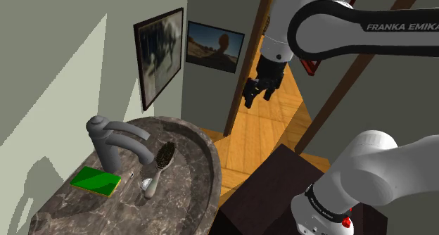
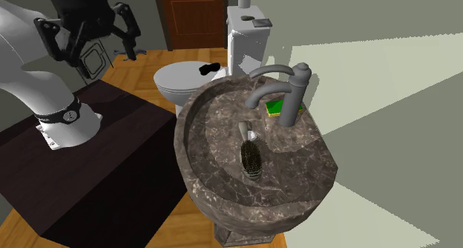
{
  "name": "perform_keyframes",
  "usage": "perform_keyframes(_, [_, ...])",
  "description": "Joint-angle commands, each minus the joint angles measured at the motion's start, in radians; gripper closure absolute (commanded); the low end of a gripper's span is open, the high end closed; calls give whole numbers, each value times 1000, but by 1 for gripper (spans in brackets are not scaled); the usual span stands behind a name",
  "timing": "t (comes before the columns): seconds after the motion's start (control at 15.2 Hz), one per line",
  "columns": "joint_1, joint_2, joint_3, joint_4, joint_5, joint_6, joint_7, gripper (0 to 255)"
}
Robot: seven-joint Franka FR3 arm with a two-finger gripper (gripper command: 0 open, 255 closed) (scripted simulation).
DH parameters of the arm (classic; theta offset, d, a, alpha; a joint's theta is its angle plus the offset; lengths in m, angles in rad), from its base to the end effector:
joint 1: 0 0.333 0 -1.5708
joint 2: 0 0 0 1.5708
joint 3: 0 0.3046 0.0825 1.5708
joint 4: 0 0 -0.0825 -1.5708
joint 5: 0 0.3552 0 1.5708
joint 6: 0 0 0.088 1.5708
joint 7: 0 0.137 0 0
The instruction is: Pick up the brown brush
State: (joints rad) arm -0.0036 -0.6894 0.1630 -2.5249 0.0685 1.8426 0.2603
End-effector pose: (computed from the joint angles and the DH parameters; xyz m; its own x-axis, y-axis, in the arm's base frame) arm 0.3192 0.0609 0.4675 0.9878 -0.1551 0.0114 -0.1555 -0.9872 0.0356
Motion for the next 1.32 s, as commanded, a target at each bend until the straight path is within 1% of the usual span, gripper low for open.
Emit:
perform_keyframes(0.0, [4, 35, 33, -23, 26, 59, 58, 0])
perform_keyframes(0.4, [7, 199, 133, -51, 84, 251, 225, 0])
perform_keyframes(0.73, [-3, 378, 215, -30, 94, 412, 371, 0])
perform_keyframes(0.99, [-16, 544, 271, 16, 59, 532, 506, 0])
perform_keyframes(1.25, [-20, 723, 301, 85, -25, 634, 663, 0])
